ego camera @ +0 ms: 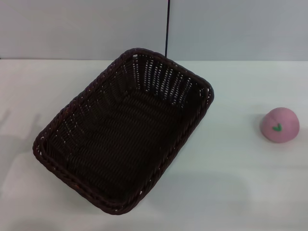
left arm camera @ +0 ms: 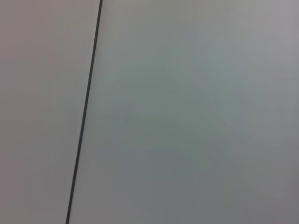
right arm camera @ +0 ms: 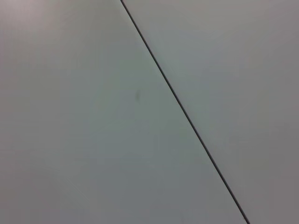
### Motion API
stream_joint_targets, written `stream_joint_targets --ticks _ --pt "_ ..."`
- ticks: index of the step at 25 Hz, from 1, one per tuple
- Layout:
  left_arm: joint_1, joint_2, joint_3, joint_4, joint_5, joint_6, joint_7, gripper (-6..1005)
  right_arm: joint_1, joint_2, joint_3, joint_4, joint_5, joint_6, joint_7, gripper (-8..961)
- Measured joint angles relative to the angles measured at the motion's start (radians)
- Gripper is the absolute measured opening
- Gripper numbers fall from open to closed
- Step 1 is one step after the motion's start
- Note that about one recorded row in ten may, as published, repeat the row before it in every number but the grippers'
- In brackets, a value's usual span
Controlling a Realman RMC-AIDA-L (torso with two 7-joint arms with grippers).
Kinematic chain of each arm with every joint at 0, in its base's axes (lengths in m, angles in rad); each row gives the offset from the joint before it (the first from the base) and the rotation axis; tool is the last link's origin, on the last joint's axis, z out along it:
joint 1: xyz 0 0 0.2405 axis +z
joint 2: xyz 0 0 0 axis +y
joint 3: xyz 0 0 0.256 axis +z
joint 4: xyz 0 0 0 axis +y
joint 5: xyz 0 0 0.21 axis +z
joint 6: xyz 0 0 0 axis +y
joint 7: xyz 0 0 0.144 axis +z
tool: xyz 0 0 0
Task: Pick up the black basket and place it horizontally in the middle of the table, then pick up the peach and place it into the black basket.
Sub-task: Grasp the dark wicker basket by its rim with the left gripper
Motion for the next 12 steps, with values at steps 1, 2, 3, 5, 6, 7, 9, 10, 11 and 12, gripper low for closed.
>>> stream_joint_targets --ticks 1,2,3,5,6,7,9,10,11,12 --pt "0.000 0.000 0.000 0.000 0.000 0.000 0.000 806 -0.004 0.001 0.000 0.000 0.000 0.002 0.001 788" --pt "0.000 0.000 0.000 0.000 0.000 0.000 0.000 802 -0.007 0.001 0.000 0.000 0.000 0.001 0.001 788" --pt "-0.002 0.000 -0.008 0.007 -0.005 -0.008 -0.034 797 -0.009 0.002 0.000 0.000 0.000 0.000 0.001 787" --pt "0.004 0.002 -0.013 0.008 -0.007 -0.008 -0.088 793 -0.010 0.002 -0.004 0.000 0.000 -0.003 0.010 787" --pt "0.004 0.002 -0.013 0.008 -0.007 -0.008 -0.088 792 -0.010 0.001 -0.007 0.000 0.000 -0.003 0.017 787" --pt "0.004 0.002 -0.013 0.008 -0.007 -0.008 -0.088 792 -0.010 0.000 -0.010 0.000 0.000 -0.003 0.026 787" --pt "0.012 0.005 0.009 0.075 0.006 -0.031 -0.186 791 -0.009 0.000 -0.012 0.000 -0.001 -0.002 0.037 786" --pt "0.012 0.005 0.009 0.075 0.006 -0.031 -0.186 791 -0.009 0.001 -0.013 0.000 -0.001 0.000 0.038 786" --pt "0.015 0.007 0.023 0.109 0.012 -0.040 -0.214 790 -0.010 0.002 -0.013 0.000 -0.002 0.001 0.038 786" --pt "0.015 0.007 0.023 0.109 0.012 -0.040 -0.214 790 -0.010 0.002 -0.013 0.000 -0.002 0.002 0.038 786"
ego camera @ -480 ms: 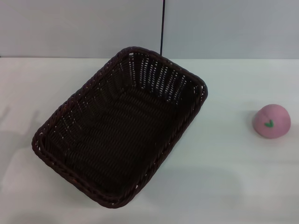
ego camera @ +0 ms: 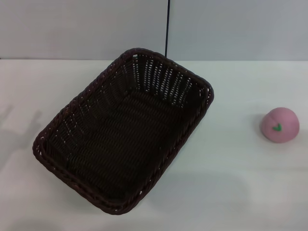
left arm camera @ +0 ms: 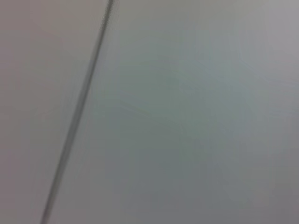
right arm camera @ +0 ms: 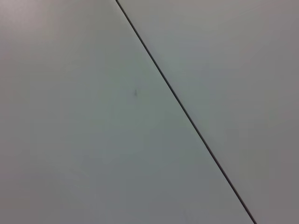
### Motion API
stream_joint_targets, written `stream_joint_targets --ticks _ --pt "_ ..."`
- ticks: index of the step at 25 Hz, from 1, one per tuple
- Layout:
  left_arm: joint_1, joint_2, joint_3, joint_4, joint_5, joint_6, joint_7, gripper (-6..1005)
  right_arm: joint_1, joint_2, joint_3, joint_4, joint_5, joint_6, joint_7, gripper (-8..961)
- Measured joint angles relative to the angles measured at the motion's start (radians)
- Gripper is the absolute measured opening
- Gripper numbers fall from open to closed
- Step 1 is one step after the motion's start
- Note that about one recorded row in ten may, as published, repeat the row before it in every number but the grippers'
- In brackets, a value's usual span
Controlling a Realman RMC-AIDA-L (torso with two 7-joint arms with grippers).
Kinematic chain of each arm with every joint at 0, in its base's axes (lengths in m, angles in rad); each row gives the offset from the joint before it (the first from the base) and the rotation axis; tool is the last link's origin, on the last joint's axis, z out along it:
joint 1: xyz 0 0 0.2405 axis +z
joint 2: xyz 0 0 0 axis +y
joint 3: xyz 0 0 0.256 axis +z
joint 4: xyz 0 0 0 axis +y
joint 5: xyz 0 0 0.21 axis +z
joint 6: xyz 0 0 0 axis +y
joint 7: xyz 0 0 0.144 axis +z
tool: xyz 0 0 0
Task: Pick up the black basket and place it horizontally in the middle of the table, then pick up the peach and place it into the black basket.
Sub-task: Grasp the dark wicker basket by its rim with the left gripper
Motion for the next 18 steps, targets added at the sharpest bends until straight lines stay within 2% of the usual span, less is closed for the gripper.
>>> stream_joint_targets --ticks 2,3,5,6,7,8,9,11,12,13,15,16,18 --pt "0.035 0.025 0.055 0.249 0.092 -0.061 -0.293 789 -0.001 0.000 0.000 0.001 0.000 -0.004 0.001 786" --pt "0.042 0.030 0.059 0.328 0.127 -0.074 -0.369 789 -0.001 0.000 0.000 0.001 0.000 -0.009 0.001 785" --pt "0.042 0.030 0.059 0.328 0.127 -0.074 -0.369 788 -0.001 -0.002 0.003 -0.003 0.000 -0.020 0.008 785" --pt "0.050 0.034 0.061 0.413 0.176 -0.088 -0.461 787 -0.002 -0.003 0.006 -0.009 0.000 -0.025 0.016 785" --pt "0.056 0.039 0.057 0.694 0.353 -0.118 -0.737 787 -0.002 -0.004 0.008 -0.014 0.000 -0.028 0.024 785" --pt "0.056 0.039 0.057 0.694 0.353 -0.118 -0.737 787 -0.002 -0.005 0.010 -0.019 0.001 -0.030 0.033 785" --pt "0.047 0.036 0.056 0.856 0.462 -0.130 -0.890 786 -0.003 -0.006 0.011 -0.022 0.003 -0.030 0.039 784" --pt "0.047 0.036 0.056 0.856 0.462 -0.130 -0.890 786 -0.004 -0.007 0.012 -0.029 0.006 -0.030 0.043 784" --pt "0.013 0.026 0.056 1.095 0.634 -0.130 -1.120 785 -0.004 -0.007 0.013 -0.033 0.007 -0.030 0.045 784" --pt "-0.036 0.023 0.070 1.235 0.765 -0.104 -1.295 785 -0.004 -0.007 0.013 -0.037 0.007 -0.030 0.046 784" --pt "-0.052 0.021 0.075 1.271 0.804 -0.097 -1.339 784 -0.005 -0.008 0.013 -0.044 0.007 -0.030 0.048 783" --pt "-0.096 0.012 0.093 1.358 0.919 -0.075 -1.437 784 -0.004 -0.008 0.013 -0.046 0.007 -0.028 0.049 783" --pt "-0.139 -0.004 0.124 1.428 1.030 -0.059 -1.499 783 -0.004 -0.008 0.013 -0.046 0.008 -0.025 0.049 783"
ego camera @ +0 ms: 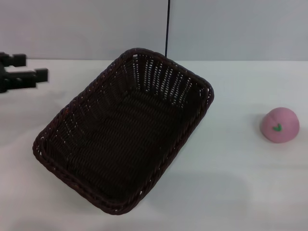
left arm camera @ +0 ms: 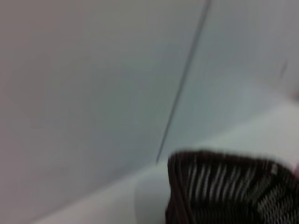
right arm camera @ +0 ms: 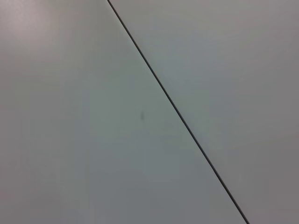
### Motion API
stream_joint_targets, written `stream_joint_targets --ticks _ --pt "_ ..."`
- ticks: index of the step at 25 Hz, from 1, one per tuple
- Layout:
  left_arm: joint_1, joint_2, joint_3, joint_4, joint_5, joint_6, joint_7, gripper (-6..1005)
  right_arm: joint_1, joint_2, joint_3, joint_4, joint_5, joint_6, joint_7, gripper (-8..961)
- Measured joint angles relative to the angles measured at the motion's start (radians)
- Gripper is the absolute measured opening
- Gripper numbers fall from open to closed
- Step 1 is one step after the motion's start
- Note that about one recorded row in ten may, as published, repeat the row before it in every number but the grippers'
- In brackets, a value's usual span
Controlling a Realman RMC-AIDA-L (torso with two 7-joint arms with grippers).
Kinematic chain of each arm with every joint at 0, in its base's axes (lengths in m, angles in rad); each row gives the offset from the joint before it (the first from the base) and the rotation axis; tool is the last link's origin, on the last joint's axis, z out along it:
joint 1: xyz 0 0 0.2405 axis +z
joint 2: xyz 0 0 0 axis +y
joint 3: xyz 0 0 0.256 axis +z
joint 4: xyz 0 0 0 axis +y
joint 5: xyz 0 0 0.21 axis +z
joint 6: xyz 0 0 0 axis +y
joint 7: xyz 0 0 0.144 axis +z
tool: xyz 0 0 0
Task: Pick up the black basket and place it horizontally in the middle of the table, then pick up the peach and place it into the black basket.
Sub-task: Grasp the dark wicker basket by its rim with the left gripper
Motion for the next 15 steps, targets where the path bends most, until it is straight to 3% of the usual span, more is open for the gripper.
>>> stream_joint_targets --ticks 3,7,8,15 --pt "-0.046 -0.004 0.163 0.032 0.155 -0.045 -0.078 782 -0.001 0.000 0.001 -0.007 0.001 0.002 0.011 782" --pt "-0.080 -0.006 0.255 0.025 0.229 -0.083 -0.114 780 0.000 0.000 0.003 -0.014 0.003 0.007 0.036 782" --pt "-0.105 -0.008 0.319 0.007 0.259 -0.103 -0.143 780 0.003 0.000 0.003 -0.020 0.003 0.009 0.043 781" --pt "-0.135 -0.010 0.459 -0.011 0.341 -0.162 -0.218 777 0.012 0.000 0.003 -0.035 0.004 0.014 0.052 780"
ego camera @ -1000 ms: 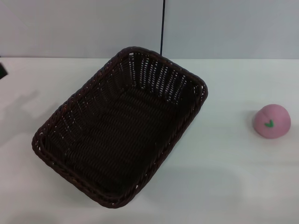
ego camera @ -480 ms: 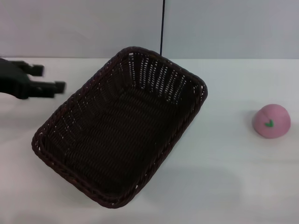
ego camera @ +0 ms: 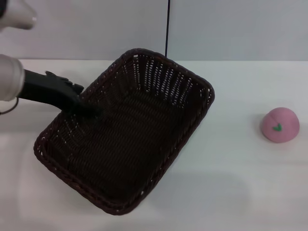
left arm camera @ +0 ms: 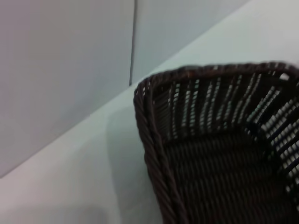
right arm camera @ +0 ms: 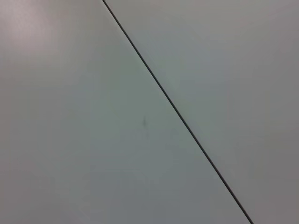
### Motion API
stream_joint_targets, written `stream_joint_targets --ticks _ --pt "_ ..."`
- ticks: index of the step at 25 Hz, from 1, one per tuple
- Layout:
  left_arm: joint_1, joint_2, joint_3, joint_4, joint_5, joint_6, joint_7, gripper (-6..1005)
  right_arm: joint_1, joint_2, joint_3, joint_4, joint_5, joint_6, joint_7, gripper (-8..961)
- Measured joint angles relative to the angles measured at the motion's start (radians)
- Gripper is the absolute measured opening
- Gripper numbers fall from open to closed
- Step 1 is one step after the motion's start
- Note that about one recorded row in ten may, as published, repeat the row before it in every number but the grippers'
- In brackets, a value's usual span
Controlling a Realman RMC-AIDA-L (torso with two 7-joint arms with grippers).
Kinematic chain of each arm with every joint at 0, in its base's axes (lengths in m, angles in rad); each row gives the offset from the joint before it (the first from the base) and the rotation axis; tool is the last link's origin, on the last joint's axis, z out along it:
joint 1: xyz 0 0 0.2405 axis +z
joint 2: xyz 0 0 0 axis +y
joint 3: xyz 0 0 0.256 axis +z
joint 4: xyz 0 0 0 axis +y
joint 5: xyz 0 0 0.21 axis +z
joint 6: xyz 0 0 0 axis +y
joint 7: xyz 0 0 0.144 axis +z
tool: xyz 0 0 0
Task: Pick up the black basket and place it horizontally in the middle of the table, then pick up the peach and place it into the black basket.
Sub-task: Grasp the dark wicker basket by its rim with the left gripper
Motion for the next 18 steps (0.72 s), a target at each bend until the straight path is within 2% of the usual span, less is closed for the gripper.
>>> stream_joint_targets --ticks 3,11,18 --pt "0.003 -0.001 0.064 -0.002 0.039 -0.052 -0.035 776 0.003 0.000 0.000 -0.008 0.001 0.001 0.002 780" --pt "0.008 -0.001 0.080 -0.014 0.054 -0.099 -0.050 773 0.009 0.000 0.000 -0.008 0.002 0.002 0.002 778" --pt "-0.038 -0.001 0.114 -0.105 0.130 -0.103 -0.054 770 0.008 0.000 0.001 -0.008 0.002 0.013 0.028 777"
